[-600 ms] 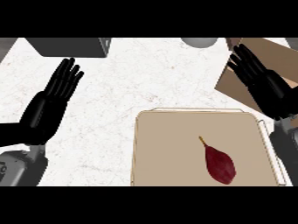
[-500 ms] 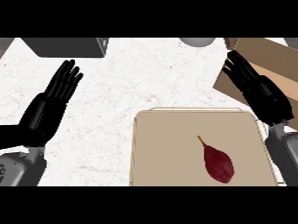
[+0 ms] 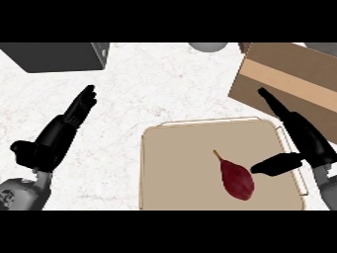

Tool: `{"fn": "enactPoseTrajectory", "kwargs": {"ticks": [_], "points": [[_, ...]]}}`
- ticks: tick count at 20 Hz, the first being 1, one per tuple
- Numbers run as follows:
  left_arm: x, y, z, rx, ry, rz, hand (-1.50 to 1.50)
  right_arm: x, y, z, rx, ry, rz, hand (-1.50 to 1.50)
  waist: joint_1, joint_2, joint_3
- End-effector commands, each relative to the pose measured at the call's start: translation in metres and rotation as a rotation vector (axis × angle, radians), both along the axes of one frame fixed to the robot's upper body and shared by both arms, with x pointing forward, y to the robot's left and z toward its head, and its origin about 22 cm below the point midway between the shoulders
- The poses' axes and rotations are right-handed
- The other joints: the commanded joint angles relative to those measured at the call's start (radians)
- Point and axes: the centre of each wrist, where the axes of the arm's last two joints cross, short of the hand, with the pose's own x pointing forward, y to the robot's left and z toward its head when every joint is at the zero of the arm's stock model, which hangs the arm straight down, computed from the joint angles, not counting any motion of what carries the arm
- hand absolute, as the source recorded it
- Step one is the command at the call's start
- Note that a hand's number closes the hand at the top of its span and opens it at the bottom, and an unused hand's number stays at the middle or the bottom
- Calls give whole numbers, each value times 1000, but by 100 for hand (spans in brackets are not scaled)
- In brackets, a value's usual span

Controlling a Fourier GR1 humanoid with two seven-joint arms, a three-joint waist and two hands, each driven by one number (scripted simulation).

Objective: Pick the pear from the tray and place it in the cardboard box

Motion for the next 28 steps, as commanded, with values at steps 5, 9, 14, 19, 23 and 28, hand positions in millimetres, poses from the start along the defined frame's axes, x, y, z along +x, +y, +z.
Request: {"fn": "enactPoseTrajectory", "kwargs": {"ticks": [5,9,14,19,23,28], "points": [[7,-11,-5,48,47,13,0,-52,22,18,-586,-264,173,-150,-19,1,2],[2,-13,-7,59,32,-1,0,-89,44,55,-705,-229,127,-150,7,6,3],[1,-26,-10,53,45,-43,0,-131,68,93,-742,-8,171,-150,32,14,3],[13,-34,-2,68,10,-57,0,-140,101,99,-723,136,148,-150,61,23,4],[18,-34,2,57,9,-54,0,-132,125,82,-686,187,101,-150,63,23,6],[14,-41,-16,38,43,-63,0,-122,132,76,-663,191,79,-150,57,23,7]]}}
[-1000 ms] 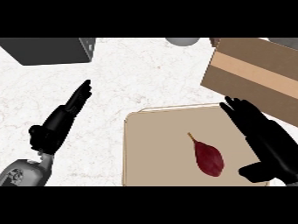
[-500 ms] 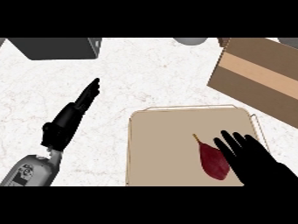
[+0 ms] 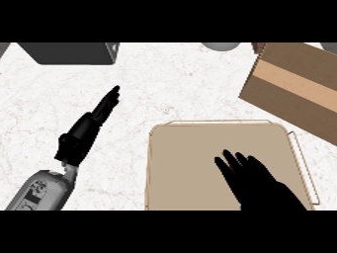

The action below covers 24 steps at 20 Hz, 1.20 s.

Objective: Pick the pear from the tray and place it in the cardboard box

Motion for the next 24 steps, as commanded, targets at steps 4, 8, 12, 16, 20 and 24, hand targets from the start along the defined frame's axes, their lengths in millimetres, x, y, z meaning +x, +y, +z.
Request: {"fn": "enactPoseTrajectory", "kwargs": {"ticks": [4,8,12,16,20,24], "points": [[2,5,1,6,-4,0,0,21,10,-13,-118,59,-97,-150,1,0,1],[-3,-12,-7,-10,-7,2,0,29,9,-38,-148,102,-125,-150,0,0,2],[-3,7,1,21,-3,10,0,21,18,-54,-176,103,-148,-150,-1,0,2],[-11,3,-17,-5,-7,11,0,44,12,-55,-116,46,-125,-150,0,1,2],[-4,6,-4,12,-15,7,0,39,3,-57,-159,68,-118,-150,0,0,2],[-19,-1,2,10,-7,-3,0,35,6,-76,-180,90,-117,-150,1,0,2]]}}
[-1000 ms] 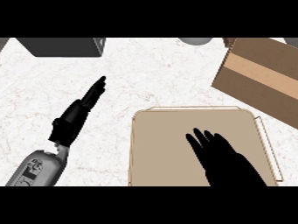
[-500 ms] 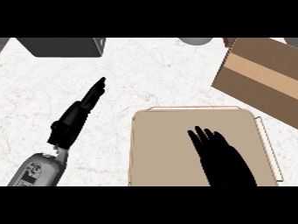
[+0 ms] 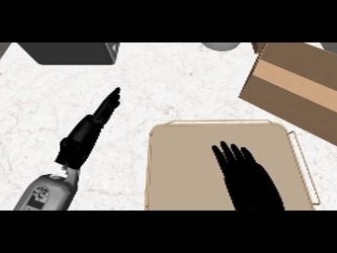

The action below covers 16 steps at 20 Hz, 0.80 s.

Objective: Pick the pear from the tray and place it in the cardboard box

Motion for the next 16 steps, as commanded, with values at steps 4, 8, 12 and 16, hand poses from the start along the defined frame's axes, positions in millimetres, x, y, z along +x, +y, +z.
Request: {"fn": "enactPoseTrajectory", "kwargs": {"ticks": [4,8,12,16], "points": [[0,7,0,-2,7,-8,0,17,-7,-8,-23,53,-23,-150,0,0,0],[-1,9,19,-9,-4,3,0,4,-6,-32,-51,80,-26,-150,0,0,0],[10,4,15,2,-2,-1,0,4,9,-32,-63,95,-29,-150,-1,0,0],[-11,-10,-13,-3,-15,0,0,13,-19,-39,-81,115,-42,-150,0,0,0]]}}
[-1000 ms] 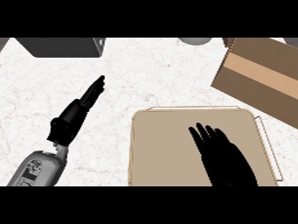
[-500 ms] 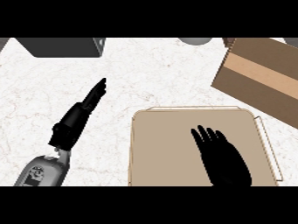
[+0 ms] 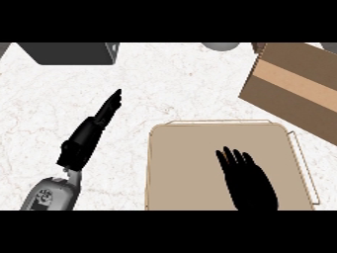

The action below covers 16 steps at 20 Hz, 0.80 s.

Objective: Pick the pear from the tray and place it in the cardboard box

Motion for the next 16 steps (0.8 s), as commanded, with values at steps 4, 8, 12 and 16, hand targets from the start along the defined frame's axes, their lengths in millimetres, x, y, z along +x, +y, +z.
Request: {"fn": "enactPoseTrajectory", "kwargs": {"ticks": [4,8,12,16], "points": [[-9,-24,22,-3,-5,2,0,16,-8,-21,-57,-10,2,-150,4,0,0],[15,14,0,-1,6,11,0,8,-10,-25,-86,-12,-6,-150,-1,1,0],[1,27,6,0,0,14,0,2,-13,-33,-62,12,-6,150,0,0,0],[15,11,9,-7,-2,2,0,16,-17,-38,-96,22,42,150,0,1,0]]}}
